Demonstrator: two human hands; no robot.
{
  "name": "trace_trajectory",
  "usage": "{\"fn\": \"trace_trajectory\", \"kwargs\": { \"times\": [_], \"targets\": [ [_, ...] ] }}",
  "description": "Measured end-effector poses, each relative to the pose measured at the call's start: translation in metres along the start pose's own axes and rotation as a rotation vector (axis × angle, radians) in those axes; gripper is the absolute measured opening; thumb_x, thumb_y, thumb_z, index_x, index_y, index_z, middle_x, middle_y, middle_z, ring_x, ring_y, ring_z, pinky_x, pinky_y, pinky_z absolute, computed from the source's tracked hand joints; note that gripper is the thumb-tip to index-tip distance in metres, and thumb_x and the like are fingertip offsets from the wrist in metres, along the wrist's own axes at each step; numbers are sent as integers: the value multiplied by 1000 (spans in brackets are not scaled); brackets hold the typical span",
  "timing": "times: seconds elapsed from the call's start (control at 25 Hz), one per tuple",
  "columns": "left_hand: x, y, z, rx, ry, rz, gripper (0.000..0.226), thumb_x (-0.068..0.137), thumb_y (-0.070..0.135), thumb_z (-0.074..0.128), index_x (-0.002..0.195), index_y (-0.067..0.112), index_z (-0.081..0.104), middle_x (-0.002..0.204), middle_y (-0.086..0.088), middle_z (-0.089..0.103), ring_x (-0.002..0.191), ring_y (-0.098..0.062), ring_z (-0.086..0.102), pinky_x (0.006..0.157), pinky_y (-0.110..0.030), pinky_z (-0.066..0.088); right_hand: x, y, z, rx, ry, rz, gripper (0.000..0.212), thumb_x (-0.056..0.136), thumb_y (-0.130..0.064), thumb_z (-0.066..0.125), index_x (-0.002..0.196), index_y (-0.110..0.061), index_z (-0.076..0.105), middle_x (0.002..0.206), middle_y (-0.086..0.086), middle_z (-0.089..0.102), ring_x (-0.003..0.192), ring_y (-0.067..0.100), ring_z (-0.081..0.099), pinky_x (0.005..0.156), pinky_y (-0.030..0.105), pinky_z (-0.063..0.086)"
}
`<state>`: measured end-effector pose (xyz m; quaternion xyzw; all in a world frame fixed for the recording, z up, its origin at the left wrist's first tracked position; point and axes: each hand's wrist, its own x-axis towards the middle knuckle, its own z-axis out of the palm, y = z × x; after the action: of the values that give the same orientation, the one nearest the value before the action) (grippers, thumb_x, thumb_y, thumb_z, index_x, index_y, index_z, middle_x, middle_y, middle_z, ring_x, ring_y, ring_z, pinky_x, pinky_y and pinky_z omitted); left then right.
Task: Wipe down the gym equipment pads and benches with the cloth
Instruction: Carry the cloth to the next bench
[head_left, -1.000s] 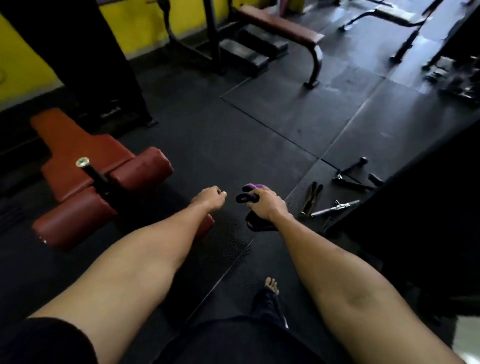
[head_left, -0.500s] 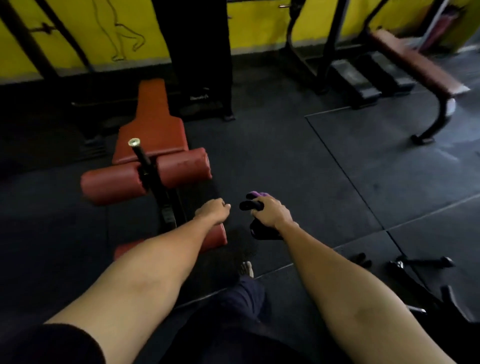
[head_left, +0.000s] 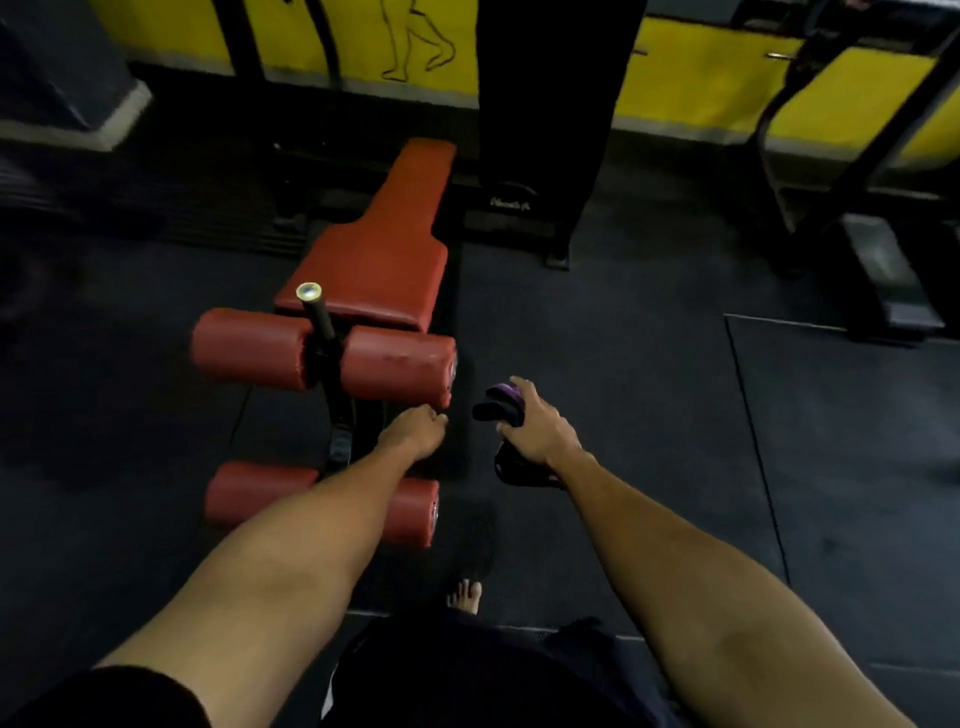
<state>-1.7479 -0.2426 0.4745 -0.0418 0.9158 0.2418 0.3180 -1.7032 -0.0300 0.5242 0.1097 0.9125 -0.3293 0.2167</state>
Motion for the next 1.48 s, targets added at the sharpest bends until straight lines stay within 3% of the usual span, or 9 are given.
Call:
{"fn": "trace_trajectory", "kwargs": {
  "times": [0.08,0.4,0.6,0.88,1.0,1.16,1.24,1.48],
  "targets": [
    [10,4,-3,-97,26,-64,39,104,42,41,121,14,63,134,-14,61,121,-33,58,99,-39,46,24,-12,-8,-18,-51,-52,79,91,-38,68,155,-39,21,144,7,55,121,37,60,100,49,49],
    [39,42,-10,-334,190,-323,41,106,37,42,131,8,57,142,-17,55,128,-36,52,103,-39,43,129,-35,-49,-208,-275,-349,67,90,-35,67,148,-37,33,139,7,58,114,37,62,92,43,50],
    [43,53,-2,-468,305,-498,42,106,36,41,130,5,57,141,-19,55,130,-37,51,105,-40,41,186,-53,-66,-301,-379,-532,62,91,-32,67,146,-39,41,145,0,54,123,30,59,94,38,46],
    [69,30,13,-664,343,-667,40,107,33,40,129,3,56,139,-20,55,129,-37,51,104,-40,42,240,-85,-20,-495,-553,-694,65,97,-36,61,155,-40,32,159,-1,36,126,36,56,99,45,47],
    [90,24,16,-775,357,-696,36,106,33,43,124,6,59,136,-17,59,125,-34,54,103,-38,43,259,-87,-4,-541,-607,-805,60,100,-35,55,155,-41,34,161,-3,34,135,33,48,103,47,47],
    [114,34,15,-899,455,-773,44,106,35,44,141,11,50,145,-15,51,131,-32,51,108,-41,42,294,-79,12,-651,-678,-873,59,102,-32,54,157,-38,34,169,-2,21,153,30,23,116,53,37],
    [126,43,17,-972,538,-817,40,106,34,43,140,13,46,142,-15,50,127,-32,53,105,-41,44,304,-72,16,-675,-696,-931,61,102,-28,54,158,-37,32,171,-3,13,157,29,13,120,52,33],
    [160,72,24,-1254,808,-1062,29,106,33,40,133,24,39,132,-13,58,107,-34,61,93,-44,50,327,-57,15,-685,-752,-1169,78,97,-19,59,162,-37,20,172,0,0,156,38,2,112,56,43]
  ]
}}
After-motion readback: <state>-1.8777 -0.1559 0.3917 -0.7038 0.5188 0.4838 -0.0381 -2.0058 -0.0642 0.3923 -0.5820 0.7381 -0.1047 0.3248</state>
